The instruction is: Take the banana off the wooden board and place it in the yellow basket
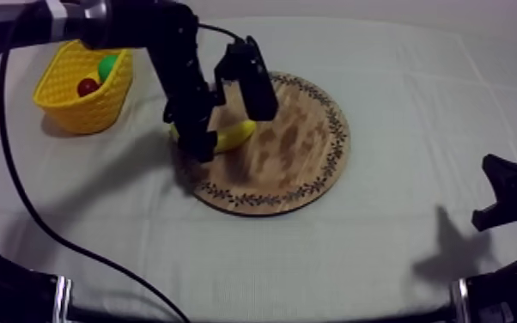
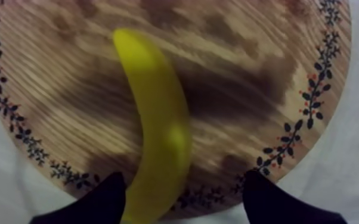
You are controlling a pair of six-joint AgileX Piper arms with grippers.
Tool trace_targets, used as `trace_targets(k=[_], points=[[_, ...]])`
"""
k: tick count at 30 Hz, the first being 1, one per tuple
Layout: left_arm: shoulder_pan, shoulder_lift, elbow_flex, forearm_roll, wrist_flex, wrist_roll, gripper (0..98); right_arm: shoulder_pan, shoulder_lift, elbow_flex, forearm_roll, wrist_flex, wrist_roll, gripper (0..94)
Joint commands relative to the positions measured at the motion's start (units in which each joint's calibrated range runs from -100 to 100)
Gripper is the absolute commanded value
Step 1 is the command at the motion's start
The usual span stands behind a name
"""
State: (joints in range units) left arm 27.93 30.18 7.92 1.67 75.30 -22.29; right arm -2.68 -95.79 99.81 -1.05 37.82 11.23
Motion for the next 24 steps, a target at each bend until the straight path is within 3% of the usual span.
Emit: trace_targets(k=[1,12,20,24], points=[[0.1,1.2,-0.5,0.24,0.1,-0.2,71.4,0.0,0.0,0.0,0.0,0.0,0.0,0.2],[0.5,6.6,-3.2,1.28,-0.6,-0.3,61.0,0.0,0.0,0.0,0.0,0.0,0.0,0.2],[0.7,7.4,-3.2,1.94,-2.7,0.7,23.2,0.0,0.0,0.0,0.0,0.0,0.0,0.2],[0.9,6.7,-3.4,1.71,-2.1,1.5,14.8,0.0,0.0,0.0,0.0,0.0,0.0,0.2]])
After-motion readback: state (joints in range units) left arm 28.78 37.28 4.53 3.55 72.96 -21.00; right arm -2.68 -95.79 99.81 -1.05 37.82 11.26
